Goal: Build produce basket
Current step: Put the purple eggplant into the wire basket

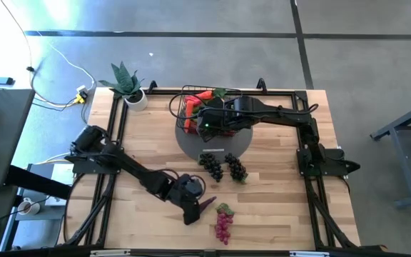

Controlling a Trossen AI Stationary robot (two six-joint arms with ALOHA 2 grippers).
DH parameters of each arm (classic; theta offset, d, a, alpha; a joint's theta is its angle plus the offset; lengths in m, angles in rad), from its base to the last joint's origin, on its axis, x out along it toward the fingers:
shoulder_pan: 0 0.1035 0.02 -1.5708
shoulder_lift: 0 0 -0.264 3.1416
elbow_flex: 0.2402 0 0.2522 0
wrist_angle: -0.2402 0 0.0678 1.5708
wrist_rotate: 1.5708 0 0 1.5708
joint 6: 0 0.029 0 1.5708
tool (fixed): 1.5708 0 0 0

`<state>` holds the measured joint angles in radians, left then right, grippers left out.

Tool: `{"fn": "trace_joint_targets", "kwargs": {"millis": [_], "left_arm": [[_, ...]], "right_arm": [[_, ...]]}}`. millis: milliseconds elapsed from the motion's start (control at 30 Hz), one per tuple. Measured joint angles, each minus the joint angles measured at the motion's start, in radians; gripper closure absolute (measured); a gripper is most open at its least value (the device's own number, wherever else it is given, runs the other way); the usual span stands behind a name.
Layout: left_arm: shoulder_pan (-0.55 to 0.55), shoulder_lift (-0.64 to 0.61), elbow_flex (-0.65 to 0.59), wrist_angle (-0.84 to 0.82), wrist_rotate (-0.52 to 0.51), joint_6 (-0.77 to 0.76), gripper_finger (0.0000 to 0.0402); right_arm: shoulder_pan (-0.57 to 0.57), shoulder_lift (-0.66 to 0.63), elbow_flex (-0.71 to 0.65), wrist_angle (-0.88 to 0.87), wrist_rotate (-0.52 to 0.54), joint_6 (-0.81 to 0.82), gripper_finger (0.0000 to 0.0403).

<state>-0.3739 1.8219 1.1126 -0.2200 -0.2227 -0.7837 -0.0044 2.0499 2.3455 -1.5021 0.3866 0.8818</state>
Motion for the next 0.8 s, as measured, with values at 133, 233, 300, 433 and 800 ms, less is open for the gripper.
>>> {"fn": "trace_joint_targets", "kwargs": {"millis": [133, 233, 300, 433, 800], "left_arm": [[0.0, 0.038, 0.001, 0.029, 0.032, 0.0, 0.0149], [0.0, 0.05, 0.0, 0.035, 0.037, -0.006, 0.0149], [0.001, 0.052, 0.0, 0.03, 0.037, -0.014, 0.0149], [0.004, 0.052, 0.0, 0.04, 0.023, -0.013, 0.0149], [0.014, 0.105, 0.0, 0.052, 0.039, -0.009, 0.0149]], "right_arm": [[0.0, 0.0, 0.0, 0.0, 0.001, 0.0, 0.0194], [0.0, 0.0, 0.0, -0.001, 0.001, 0.0, 0.0194], [0.0, 0.0, 0.0, -0.002, 0.001, 0.0, 0.0194], [0.0, 0.0, 0.0, -0.001, 0.001, 0.0, 0.0194], [0.0, 0.0, 0.0, -0.001, 0.001, 0.019, 0.0194]]}}
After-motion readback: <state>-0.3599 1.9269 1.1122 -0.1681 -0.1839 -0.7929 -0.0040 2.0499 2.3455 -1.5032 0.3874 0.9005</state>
